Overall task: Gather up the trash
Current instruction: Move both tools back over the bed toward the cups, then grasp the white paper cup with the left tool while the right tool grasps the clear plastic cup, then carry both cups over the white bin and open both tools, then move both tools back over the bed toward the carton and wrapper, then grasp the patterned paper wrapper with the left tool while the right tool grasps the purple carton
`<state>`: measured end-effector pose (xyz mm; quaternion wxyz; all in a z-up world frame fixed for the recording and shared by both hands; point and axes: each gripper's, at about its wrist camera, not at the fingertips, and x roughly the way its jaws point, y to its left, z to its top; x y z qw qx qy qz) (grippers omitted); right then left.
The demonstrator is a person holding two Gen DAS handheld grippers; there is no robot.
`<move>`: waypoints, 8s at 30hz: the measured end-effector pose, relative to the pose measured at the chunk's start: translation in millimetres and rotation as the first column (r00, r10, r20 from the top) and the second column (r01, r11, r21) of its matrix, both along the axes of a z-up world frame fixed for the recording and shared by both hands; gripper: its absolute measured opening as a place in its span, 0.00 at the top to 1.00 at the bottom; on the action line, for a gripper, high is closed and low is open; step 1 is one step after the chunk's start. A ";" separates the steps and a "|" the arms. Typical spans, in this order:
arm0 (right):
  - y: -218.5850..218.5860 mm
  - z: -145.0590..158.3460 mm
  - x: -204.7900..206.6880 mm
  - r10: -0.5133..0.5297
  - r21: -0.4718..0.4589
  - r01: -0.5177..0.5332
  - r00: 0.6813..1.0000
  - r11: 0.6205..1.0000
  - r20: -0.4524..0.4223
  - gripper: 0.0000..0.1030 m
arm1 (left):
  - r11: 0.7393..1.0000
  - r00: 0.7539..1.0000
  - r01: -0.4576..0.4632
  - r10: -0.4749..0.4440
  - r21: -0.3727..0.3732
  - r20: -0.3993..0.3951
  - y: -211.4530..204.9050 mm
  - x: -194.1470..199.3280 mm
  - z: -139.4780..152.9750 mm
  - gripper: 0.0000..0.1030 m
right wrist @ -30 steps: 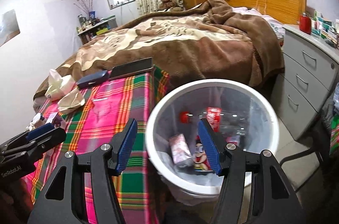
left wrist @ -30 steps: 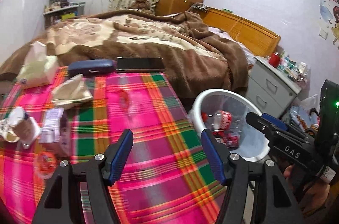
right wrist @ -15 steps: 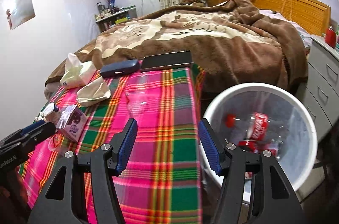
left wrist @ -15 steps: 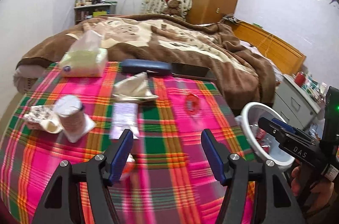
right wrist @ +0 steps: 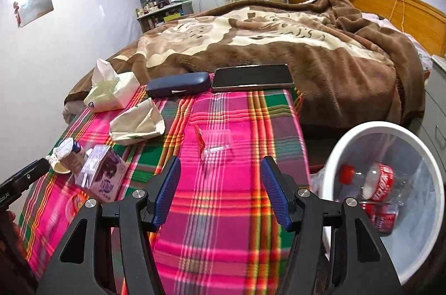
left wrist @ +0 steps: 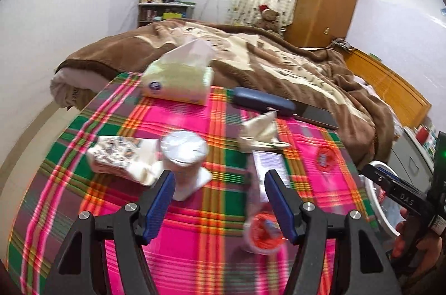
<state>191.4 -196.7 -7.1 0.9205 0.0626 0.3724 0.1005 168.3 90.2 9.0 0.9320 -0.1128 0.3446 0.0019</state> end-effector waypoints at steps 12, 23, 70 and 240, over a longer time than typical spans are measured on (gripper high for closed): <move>19.2 -16.7 35.2 0.022 -0.052 -0.024 0.999 0.998 -0.040 0.41 | 0.999 0.999 -0.037 0.037 -0.023 -0.029 42.3 25.5 -25.6 0.36; 30.1 -27.8 56.9 0.052 -0.102 -0.059 0.996 0.993 -0.073 0.41 | 1.000 0.998 0.011 -0.010 0.010 -0.062 35.6 57.9 -38.9 0.35; 37.4 -16.1 38.4 0.091 -0.085 -0.094 0.995 0.992 -0.034 0.57 | 0.999 0.999 0.043 -0.043 0.030 -0.019 15.5 37.5 -22.8 0.48; 147.6 -14.2 10.3 0.227 -0.061 -0.235 0.968 0.970 -0.109 0.40 | 0.994 0.993 -0.030 0.017 -0.108 -0.118 129.2 39.4 -62.3 0.36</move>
